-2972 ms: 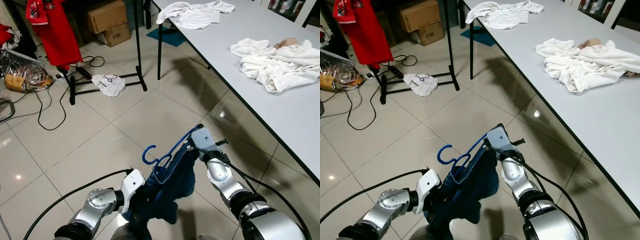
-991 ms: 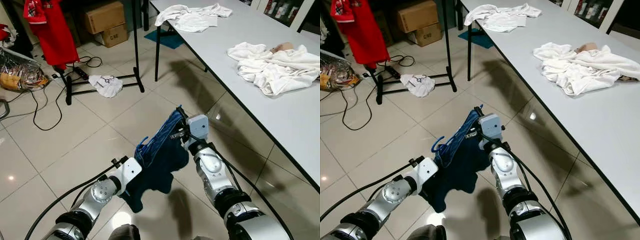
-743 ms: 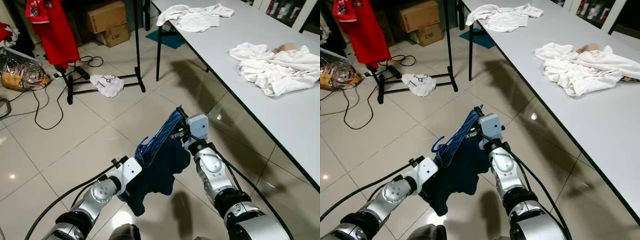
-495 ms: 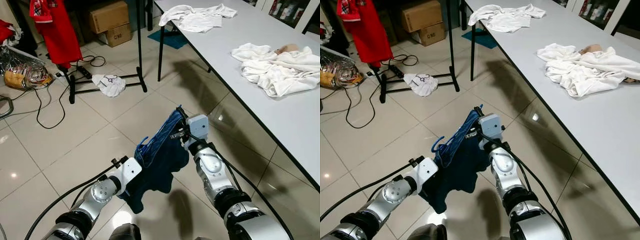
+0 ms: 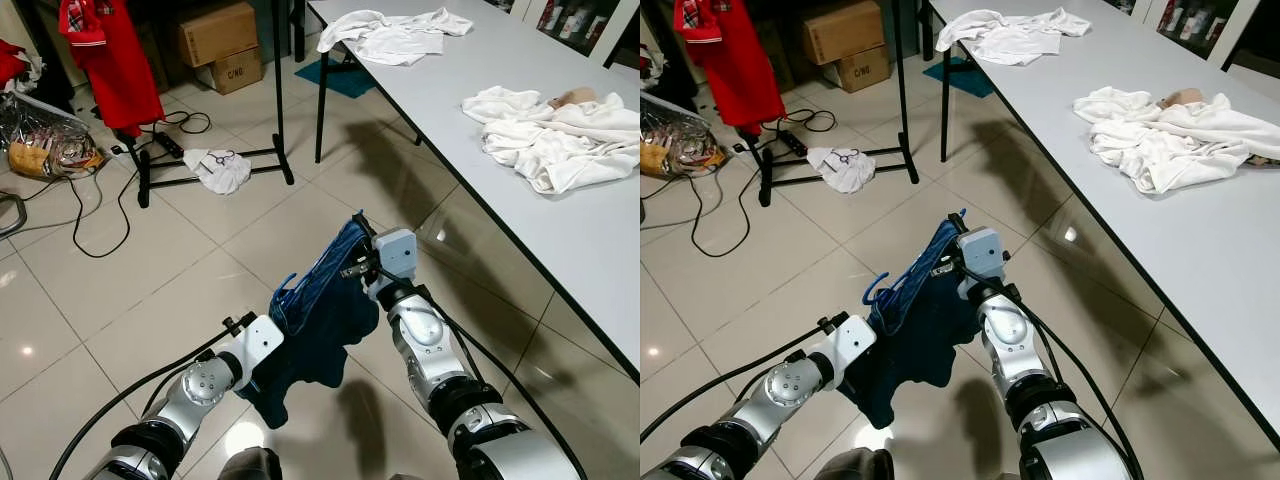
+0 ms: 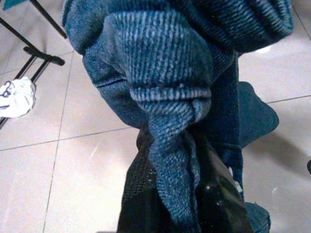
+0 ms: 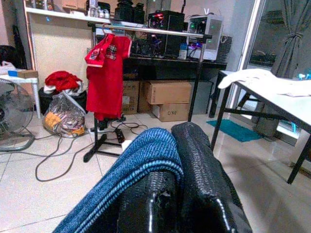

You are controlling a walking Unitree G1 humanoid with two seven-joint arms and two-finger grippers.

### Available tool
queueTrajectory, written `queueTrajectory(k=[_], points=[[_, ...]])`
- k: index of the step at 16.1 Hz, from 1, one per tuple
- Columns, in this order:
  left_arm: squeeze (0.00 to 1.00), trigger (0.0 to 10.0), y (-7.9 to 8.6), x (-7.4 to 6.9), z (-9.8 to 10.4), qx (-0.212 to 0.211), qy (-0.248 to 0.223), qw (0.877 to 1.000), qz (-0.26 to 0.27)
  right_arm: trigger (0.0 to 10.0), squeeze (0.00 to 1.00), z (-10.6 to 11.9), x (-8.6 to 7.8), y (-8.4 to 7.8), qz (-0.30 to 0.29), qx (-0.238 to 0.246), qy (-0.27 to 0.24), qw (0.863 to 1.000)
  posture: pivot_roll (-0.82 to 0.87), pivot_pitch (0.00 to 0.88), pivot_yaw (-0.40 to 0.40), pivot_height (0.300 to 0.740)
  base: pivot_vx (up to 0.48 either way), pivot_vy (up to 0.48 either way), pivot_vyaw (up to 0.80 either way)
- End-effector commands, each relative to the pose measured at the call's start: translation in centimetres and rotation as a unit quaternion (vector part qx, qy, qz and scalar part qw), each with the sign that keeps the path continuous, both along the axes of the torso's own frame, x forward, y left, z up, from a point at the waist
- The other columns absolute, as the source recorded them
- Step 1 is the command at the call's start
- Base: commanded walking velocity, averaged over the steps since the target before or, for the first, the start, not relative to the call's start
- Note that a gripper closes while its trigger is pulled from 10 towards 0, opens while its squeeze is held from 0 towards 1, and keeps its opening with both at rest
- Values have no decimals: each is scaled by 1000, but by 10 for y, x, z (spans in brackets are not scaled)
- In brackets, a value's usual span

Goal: Hang hanger

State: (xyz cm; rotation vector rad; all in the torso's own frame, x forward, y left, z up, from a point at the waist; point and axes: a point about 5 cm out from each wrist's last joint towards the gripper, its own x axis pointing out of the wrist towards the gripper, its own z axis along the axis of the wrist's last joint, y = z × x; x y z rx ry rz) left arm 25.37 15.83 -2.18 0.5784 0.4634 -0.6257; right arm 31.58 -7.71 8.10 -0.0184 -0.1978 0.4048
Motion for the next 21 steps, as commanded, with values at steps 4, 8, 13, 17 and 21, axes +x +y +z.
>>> queueTrajectory(k=[4, 8, 13, 17, 21], points=[[0, 10000, 42, -55, -43, 75, 150, 985, 44, 10000, 0, 53, 18, -28, -82, 69, -125, 986, -26, 41, 36, 740, 0, 0, 0], [0, 10000, 42, -55, -43, 75, 150, 985, 44, 10000, 0, 53, 18, -28, -82, 69, -125, 986, -26, 41, 36, 740, 0, 0, 0], [0, 10000, 23, -46, -37, 56, 87, 994, 21, 10000, 451, -51, -6, -58, -47, -201, 146, 968, -35, 0, 0, 740, 0, 0, 0], [0, 10000, 22, -46, -37, 57, 87, 994, 20, 10000, 4, -55, -9, -58, -44, -196, 156, 967, -35, 0, 0, 740, 0, 0, 0], [0, 10000, 22, -47, -38, 59, 86, 994, 19, 10000, 0, -60, -12, -59, -39, -234, 161, 958, -36, 0, 0, 740, 0, 0, 0]])
